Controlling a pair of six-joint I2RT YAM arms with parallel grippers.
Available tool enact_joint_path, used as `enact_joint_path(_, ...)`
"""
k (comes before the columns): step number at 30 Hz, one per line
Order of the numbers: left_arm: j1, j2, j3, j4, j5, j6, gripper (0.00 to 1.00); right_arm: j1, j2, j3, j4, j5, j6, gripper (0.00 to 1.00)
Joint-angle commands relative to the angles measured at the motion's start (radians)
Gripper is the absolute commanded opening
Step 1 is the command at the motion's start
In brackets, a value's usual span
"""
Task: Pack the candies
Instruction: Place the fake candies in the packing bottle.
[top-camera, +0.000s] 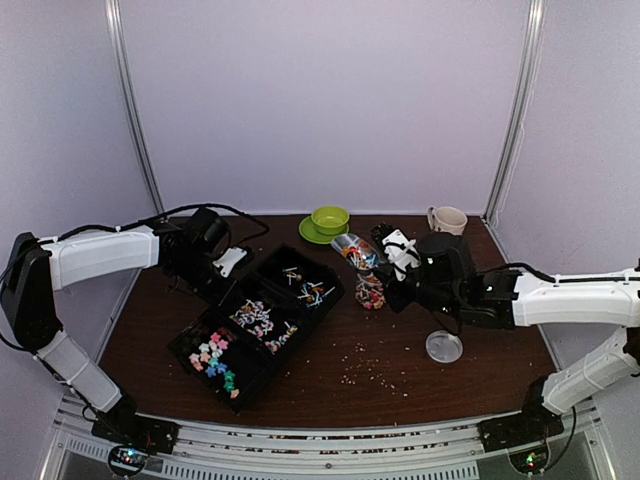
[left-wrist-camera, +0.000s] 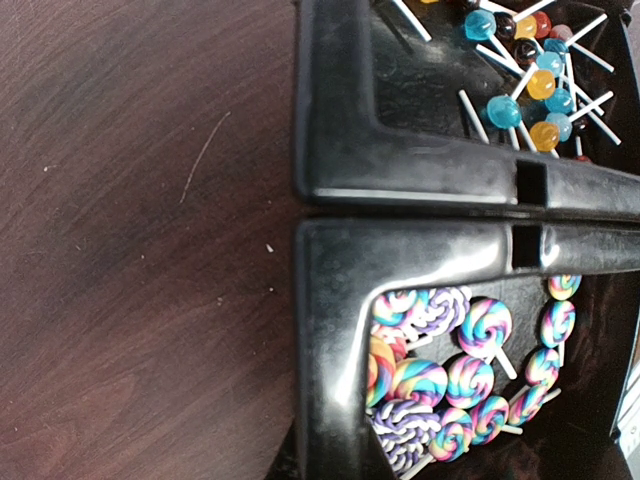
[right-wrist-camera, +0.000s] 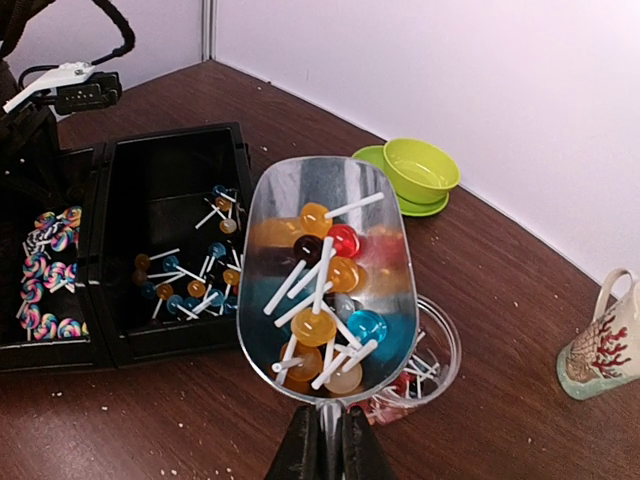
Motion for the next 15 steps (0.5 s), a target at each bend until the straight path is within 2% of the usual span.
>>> enact_joint_path(1,0.006,-0.025,0.063,0.058,0.038,-0.024,0.00,-0.012,-0.069,0.014,-0.128,0.075,0.032,0.00)
enact_joint_path(15,0.006,-0.033,0.062,0.057,0.035,-0.026,0.00,-0.039,-0.090,0.099,-0.419,0.129,0.100,0.00)
